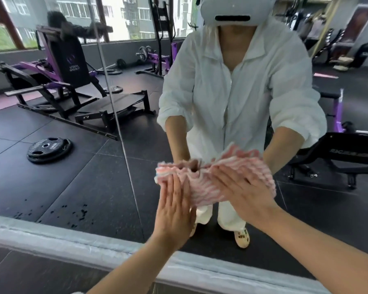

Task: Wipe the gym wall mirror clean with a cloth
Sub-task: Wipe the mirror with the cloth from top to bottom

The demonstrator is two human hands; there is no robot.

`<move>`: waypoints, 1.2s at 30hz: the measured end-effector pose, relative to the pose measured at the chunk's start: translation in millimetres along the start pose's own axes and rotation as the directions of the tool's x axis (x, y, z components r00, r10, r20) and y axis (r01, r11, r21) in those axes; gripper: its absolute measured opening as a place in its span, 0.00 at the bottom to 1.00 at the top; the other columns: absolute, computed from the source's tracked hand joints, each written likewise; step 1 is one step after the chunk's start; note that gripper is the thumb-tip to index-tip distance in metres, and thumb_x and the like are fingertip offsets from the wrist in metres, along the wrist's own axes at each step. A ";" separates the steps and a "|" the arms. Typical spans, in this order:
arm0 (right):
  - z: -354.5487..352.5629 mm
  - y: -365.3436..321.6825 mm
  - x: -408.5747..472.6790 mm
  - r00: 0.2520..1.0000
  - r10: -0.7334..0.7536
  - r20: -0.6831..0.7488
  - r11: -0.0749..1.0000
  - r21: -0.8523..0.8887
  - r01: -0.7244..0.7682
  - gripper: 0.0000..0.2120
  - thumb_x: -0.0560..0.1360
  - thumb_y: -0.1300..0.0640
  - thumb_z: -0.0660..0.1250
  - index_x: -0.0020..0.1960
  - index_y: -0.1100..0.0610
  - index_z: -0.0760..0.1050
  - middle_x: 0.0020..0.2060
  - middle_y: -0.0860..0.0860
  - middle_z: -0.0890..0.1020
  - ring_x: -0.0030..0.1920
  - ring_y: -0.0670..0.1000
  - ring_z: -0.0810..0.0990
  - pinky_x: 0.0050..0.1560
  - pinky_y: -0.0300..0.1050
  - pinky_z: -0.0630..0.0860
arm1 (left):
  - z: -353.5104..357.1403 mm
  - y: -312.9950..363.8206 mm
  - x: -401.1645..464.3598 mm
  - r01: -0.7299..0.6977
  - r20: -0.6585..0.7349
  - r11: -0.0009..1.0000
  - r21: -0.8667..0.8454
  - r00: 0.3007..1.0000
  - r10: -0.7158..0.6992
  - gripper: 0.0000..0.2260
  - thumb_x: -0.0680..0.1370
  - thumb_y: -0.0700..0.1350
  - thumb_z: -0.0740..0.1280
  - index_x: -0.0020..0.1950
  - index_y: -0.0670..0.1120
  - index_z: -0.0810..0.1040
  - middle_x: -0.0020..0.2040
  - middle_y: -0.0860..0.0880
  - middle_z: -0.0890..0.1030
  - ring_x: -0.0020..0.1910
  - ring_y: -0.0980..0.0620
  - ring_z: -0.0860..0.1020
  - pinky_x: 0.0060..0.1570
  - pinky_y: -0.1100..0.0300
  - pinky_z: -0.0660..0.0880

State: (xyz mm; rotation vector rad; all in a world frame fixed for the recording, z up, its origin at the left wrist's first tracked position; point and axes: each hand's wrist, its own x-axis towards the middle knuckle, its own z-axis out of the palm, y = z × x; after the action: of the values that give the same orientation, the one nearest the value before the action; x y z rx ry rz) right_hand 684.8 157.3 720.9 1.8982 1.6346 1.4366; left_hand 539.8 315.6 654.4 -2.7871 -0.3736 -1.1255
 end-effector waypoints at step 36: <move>-28.7 90.2 -128.4 0.952 0.229 0.202 0.971 -0.123 -0.207 0.36 0.71 0.60 0.50 0.78 0.62 0.43 0.74 0.56 0.57 0.77 0.61 0.44 0.73 0.65 0.42 | -28.5 80.7 97.6 -0.538 0.074 0.831 0.143 0.843 0.533 0.24 0.83 0.51 0.46 0.60 0.46 0.81 0.70 0.48 0.69 0.72 0.43 0.60 0.74 0.48 0.38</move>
State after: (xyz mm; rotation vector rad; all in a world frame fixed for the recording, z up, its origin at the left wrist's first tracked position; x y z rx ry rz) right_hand 732.2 5.7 735.2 2.1450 1.2652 1.3079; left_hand 610.2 250.3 741.8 -2.5180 0.3005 -0.8677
